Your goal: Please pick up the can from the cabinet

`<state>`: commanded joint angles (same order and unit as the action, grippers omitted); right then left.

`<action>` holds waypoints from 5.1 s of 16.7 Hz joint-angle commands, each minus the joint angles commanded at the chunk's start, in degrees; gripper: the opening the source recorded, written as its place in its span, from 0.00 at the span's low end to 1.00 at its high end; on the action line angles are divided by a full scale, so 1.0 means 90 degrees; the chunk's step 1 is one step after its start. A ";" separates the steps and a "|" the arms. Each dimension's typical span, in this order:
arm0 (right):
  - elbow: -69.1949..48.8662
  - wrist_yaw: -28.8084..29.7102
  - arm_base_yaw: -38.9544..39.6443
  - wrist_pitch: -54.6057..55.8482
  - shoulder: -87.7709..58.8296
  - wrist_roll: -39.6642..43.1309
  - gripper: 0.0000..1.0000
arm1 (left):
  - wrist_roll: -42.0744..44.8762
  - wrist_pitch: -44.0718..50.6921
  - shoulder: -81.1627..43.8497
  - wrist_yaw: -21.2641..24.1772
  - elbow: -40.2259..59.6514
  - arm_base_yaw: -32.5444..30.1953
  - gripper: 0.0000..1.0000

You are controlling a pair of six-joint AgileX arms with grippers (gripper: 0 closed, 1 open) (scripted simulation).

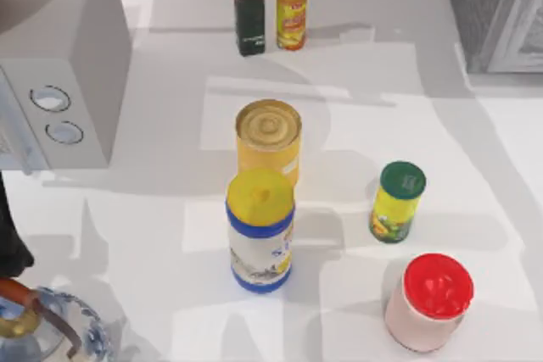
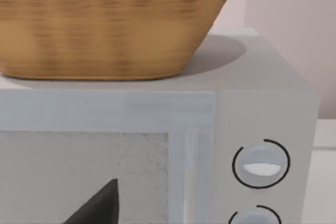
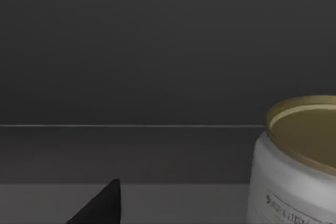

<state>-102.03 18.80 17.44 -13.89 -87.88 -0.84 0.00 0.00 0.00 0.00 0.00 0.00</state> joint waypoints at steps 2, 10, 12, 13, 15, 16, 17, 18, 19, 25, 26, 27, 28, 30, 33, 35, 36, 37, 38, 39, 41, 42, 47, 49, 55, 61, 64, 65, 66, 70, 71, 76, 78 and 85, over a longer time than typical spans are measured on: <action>0.0000 0.0000 0.0000 0.0000 0.0000 0.0000 0.85 | 0.0000 0.0000 0.0000 0.0000 0.0000 0.0000 1.00; 0.0000 0.0000 0.0000 0.0000 0.0000 0.0000 0.25 | 0.0000 0.0000 0.0000 0.0000 0.0000 0.0000 1.00; 0.0000 0.0000 0.0000 0.0000 0.0000 0.0000 0.10 | 0.0000 0.0000 0.0000 0.0000 0.0000 0.0000 1.00; 0.0000 0.0000 0.0000 0.0000 0.0000 0.0000 0.02 | 0.0000 0.0000 0.0000 0.0000 0.0000 0.0000 1.00; 0.0000 0.0000 0.0000 0.0000 0.0000 0.0000 0.00 | 0.0000 0.0000 0.0000 0.0000 0.0000 0.0000 1.00; 0.0000 0.0000 0.0000 0.0000 0.0000 0.0000 0.00 | 0.0000 0.0000 0.0000 0.0000 0.0000 0.0000 1.00; 0.0000 0.0000 0.0000 0.0000 0.0000 0.0000 0.00 | 0.0000 0.0000 0.0000 0.0000 0.0000 0.0000 1.00; 0.0000 0.0000 0.0000 0.0000 0.0000 0.0000 0.00 | 0.0000 0.0000 0.0000 0.0000 0.0000 0.0000 1.00; 0.0000 0.0000 0.0000 0.0000 0.0000 0.0000 0.00 | 0.0000 0.0000 0.0000 0.0000 0.0000 0.0000 1.00; -0.0063 0.0244 0.0261 -0.0258 0.0214 0.0005 0.00 | 0.0000 0.0000 0.0000 0.0000 0.0000 0.0000 1.00; -0.0109 0.0441 0.0468 -0.0474 0.0386 0.0011 0.00 | 0.0000 0.0000 0.0000 0.0000 0.0000 0.0000 1.00; -0.0158 0.0676 0.0712 -0.0733 0.0594 0.0015 0.00 | 0.0000 0.0000 0.0000 0.0000 0.0000 0.0000 1.00; -0.0206 0.0936 0.0979 -0.1027 0.0827 0.0016 0.00 | 0.0000 0.0000 0.0000 0.0000 0.0000 0.0000 1.00; -0.0293 0.1504 0.1548 -0.1681 0.1348 0.0015 0.00 | 0.0000 0.0000 0.0000 0.0000 0.0000 0.0000 1.00; -0.0374 0.2237 0.2281 -0.2470 0.2059 0.0011 0.00 | 0.0000 0.0000 0.0000 0.0000 0.0000 0.0000 1.00; -0.0388 0.2436 0.2481 -0.2670 0.2258 0.0009 0.00 | 0.0000 0.0000 0.0000 0.0000 0.0000 0.0000 1.00; -0.0388 0.2445 0.2489 -0.2678 0.2266 0.0009 0.00 | 0.0000 0.0000 0.0000 0.0000 0.0000 0.0000 1.00; -0.0388 0.2445 0.2489 -0.2678 0.2266 0.0009 0.00 | 0.0000 0.0000 0.0000 0.0000 0.0000 0.0000 1.00; -0.0388 0.2445 0.2489 -0.2678 0.2266 0.0009 0.00 | 0.0000 0.0000 0.0000 0.0000 0.0000 0.0000 1.00; -0.0374 0.2434 0.2461 -0.2661 0.2253 0.0001 0.00 | 0.0000 0.0000 0.0000 0.0000 0.0000 0.0000 1.00; -0.0312 0.2412 0.2446 -0.2645 0.2297 0.0004 0.00 | 0.0000 0.0000 0.0000 0.0000 0.0000 0.0000 1.00; -0.0183 0.2365 0.2410 -0.2607 0.2390 0.0007 0.00 | 0.0000 0.0000 0.0000 0.0000 0.0000 0.0000 1.00; 0.1363 0.1802 0.1922 -0.2072 0.3512 0.0027 0.00 | 0.0000 0.0000 0.0000 0.0000 0.0000 0.0000 1.00; 0.2297 0.1453 0.1597 -0.1727 0.4186 0.0034 0.00 | 0.0000 0.0000 0.0000 0.0000 0.0000 0.0000 1.00; 0.5743 0.0164 0.0331 -0.0479 0.6490 0.0060 0.00 | 0.0000 0.0000 0.0000 0.0000 0.0000 0.0000 1.00; 0.9282 -0.1182 -0.1022 0.0758 0.8555 0.0082 0.00 | 0.0000 0.0000 0.0000 0.0000 0.0000 0.0000 1.00; 1.0547 -0.1720 -0.1562 0.1231 0.9288 0.0089 0.00 | 0.0000 0.0000 0.0000 0.0000 0.0000 0.0000 1.00; 1.0840 -0.1854 -0.1698 0.1346 0.9463 0.0090 0.00 | 0.0000 0.0000 0.0000 0.0000 0.0000 0.0000 1.00; 1.1066 -0.1959 -0.1805 0.1435 0.9599 0.0092 0.00 | 0.0000 0.0000 0.0000 0.0000 0.0000 0.0000 1.00; 1.1337 -0.2089 -0.1938 0.1543 0.9764 0.0093 0.00 | 0.0000 0.0000 0.0000 0.0000 0.0000 0.0000 1.00; 1.1337 -0.2089 -0.1938 0.1543 0.9764 0.0093 0.00 | 0.0000 0.0000 0.0000 0.0000 0.0000 0.0000 1.00; 1.1306 -0.2211 -0.1960 0.1695 0.9535 0.0083 0.00 | 0.0000 0.0000 0.0000 0.0000 0.0000 0.0000 1.00; 1.1199 -0.2504 -0.2057 0.2089 0.9073 0.0081 0.00 | 0.0000 0.0000 0.0000 0.0000 0.0000 0.0000 1.00; 1.0359 -0.4412 -0.2757 0.4871 0.5600 0.0047 0.00 | 0.0000 0.0000 0.0000 0.0000 0.0000 0.0000 1.00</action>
<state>-8.80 -20.91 -7.37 29.95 -37.47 -0.42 0.00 0.00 0.00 0.00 0.00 0.00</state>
